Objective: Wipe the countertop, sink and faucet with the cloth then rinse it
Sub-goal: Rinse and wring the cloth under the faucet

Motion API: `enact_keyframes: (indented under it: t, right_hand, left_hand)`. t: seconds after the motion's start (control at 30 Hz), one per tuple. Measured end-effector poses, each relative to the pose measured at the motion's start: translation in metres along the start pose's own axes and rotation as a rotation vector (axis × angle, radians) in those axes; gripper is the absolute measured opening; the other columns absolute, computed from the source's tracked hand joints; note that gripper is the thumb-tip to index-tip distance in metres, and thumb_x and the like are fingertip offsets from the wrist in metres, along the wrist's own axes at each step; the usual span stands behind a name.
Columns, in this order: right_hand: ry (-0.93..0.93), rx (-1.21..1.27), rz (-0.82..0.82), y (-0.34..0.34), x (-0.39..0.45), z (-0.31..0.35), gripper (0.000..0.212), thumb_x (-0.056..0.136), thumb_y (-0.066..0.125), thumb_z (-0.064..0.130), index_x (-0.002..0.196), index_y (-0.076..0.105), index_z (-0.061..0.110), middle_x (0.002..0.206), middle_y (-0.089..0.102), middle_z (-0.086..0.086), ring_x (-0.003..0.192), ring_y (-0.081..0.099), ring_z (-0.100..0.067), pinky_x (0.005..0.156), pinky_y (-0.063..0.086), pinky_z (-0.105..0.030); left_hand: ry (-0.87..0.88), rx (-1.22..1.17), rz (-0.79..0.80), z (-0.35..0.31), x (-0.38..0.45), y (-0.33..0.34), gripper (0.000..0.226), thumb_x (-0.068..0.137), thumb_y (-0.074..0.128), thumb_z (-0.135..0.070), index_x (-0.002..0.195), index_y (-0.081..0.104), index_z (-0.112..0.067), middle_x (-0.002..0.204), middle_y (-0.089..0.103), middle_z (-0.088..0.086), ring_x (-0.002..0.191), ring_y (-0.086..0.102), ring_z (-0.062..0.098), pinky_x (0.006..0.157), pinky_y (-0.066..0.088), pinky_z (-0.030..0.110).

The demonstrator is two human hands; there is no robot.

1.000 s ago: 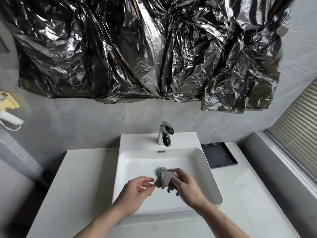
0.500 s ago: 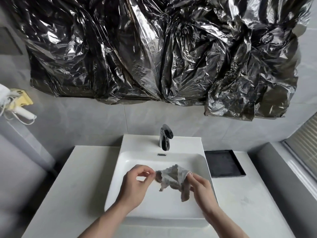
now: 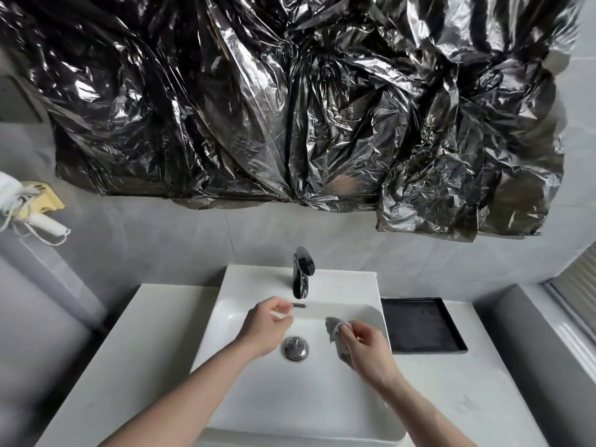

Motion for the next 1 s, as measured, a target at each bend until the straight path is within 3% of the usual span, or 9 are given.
enact_keyframes:
  t: [0.07, 0.2, 0.33, 0.43, 0.53, 0.6, 0.73, 0.87, 1.0]
  right_hand:
    - [0.010, -0.040, -0.006, -0.005, 0.006, -0.002, 0.035, 0.100, 0.059, 0.021, 0.066, 0.064, 0.016, 0.060, 0.050, 0.003, 0.058, 0.045, -0.016, 0.059, 0.041, -0.029]
    - [-0.058, -0.205, -0.014, -0.015, 0.014, -0.001, 0.033, 0.103, 0.059, 0.029, 0.073, 0.065, 0.015, 0.056, 0.047, 0.017, 0.058, 0.043, -0.002, 0.059, 0.037, -0.020]
    - [-0.079, -0.220, 0.035, -0.017, 0.018, 0.004, 0.038, 0.104, 0.057, 0.026, 0.066, 0.060, 0.022, 0.056, 0.049, 0.017, 0.056, 0.044, 0.000, 0.059, 0.036, -0.015]
    - [-0.076, -0.197, 0.048, -0.017, 0.020, 0.007, 0.035, 0.104, 0.056, 0.022, 0.071, 0.064, 0.015, 0.061, 0.056, 0.014, 0.060, 0.052, -0.003, 0.061, 0.044, -0.017]
    - [0.008, -0.053, 0.098, -0.014, 0.022, 0.008, 0.031, 0.105, 0.051, 0.016, 0.083, 0.060, -0.004, 0.065, 0.055, -0.001, 0.058, 0.054, -0.020, 0.058, 0.048, -0.036]
    - [0.017, -0.025, 0.119, -0.012, 0.025, 0.009, 0.030, 0.105, 0.049, 0.015, 0.086, 0.060, -0.006, 0.066, 0.056, -0.006, 0.058, 0.054, -0.023, 0.058, 0.048, -0.039]
    - [-0.059, -0.211, 0.090, -0.015, 0.035, 0.005, 0.029, 0.103, 0.056, 0.022, 0.079, 0.070, 0.012, 0.066, 0.064, 0.013, 0.063, 0.059, -0.001, 0.065, 0.050, -0.014]
    - [-0.067, -0.234, 0.098, -0.013, 0.045, -0.004, 0.028, 0.101, 0.058, 0.024, 0.079, 0.071, 0.012, 0.062, 0.061, 0.018, 0.063, 0.055, 0.004, 0.067, 0.047, -0.015]
    - [-0.032, -0.140, 0.135, -0.006, 0.053, -0.010, 0.030, 0.103, 0.057, 0.023, 0.076, 0.068, 0.014, 0.062, 0.059, 0.016, 0.064, 0.056, -0.002, 0.068, 0.047, -0.018]
  left_hand:
    - [-0.011, -0.049, 0.018, -0.024, 0.023, 0.004, 0.027, 0.089, 0.068, -0.029, 0.116, 0.067, -0.031, 0.109, 0.070, -0.013, 0.089, 0.069, 0.017, 0.084, 0.057, 0.035]
    - [-0.146, -0.167, 0.070, -0.060, 0.059, 0.015, 0.015, 0.090, 0.063, -0.023, 0.105, 0.064, -0.026, 0.092, 0.069, -0.004, 0.070, 0.069, 0.017, 0.057, 0.050, 0.026]
    - [-0.293, -0.350, 0.090, -0.073, 0.077, 0.026, 0.013, 0.095, 0.057, -0.010, 0.105, 0.065, -0.011, 0.099, 0.068, 0.005, 0.068, 0.067, 0.013, 0.051, 0.051, 0.026]
    - [-0.346, -0.500, 0.043, -0.081, 0.080, 0.028, 0.027, 0.099, 0.043, -0.002, 0.118, 0.061, -0.003, 0.102, 0.069, 0.005, 0.067, 0.063, 0.012, 0.050, 0.048, 0.023]
    - [-0.375, -0.554, 0.041, -0.081, 0.081, 0.027, 0.031, 0.096, 0.042, 0.003, 0.120, 0.061, -0.001, 0.099, 0.071, 0.004, 0.071, 0.063, 0.014, 0.055, 0.048, 0.024]
    - [-0.394, -0.574, 0.034, -0.079, 0.081, 0.026, 0.034, 0.093, 0.042, 0.005, 0.119, 0.063, -0.002, 0.096, 0.073, 0.003, 0.075, 0.064, 0.015, 0.056, 0.050, 0.024]
    - [-0.378, -0.613, 0.005, -0.081, 0.083, 0.026, 0.035, 0.092, 0.042, 0.006, 0.118, 0.064, -0.002, 0.095, 0.074, 0.000, 0.075, 0.063, 0.014, 0.056, 0.051, 0.025]
    - [-0.331, -0.570, -0.019, -0.083, 0.081, 0.023, 0.032, 0.092, 0.042, 0.005, 0.106, 0.067, -0.007, 0.102, 0.075, 0.007, 0.076, 0.064, 0.018, 0.059, 0.055, 0.029]
    - [-0.181, -0.377, -0.075, -0.066, 0.059, 0.030, 0.033, 0.090, 0.049, -0.001, 0.111, 0.068, -0.018, 0.095, 0.074, 0.001, 0.071, 0.064, 0.016, 0.057, 0.053, 0.027]
Point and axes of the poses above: each hand's wrist, its own x-axis towards the middle knuckle, its own y-axis out of the palm, z = x × y, the point moved 1 cm from there along x, towards the middle knuckle
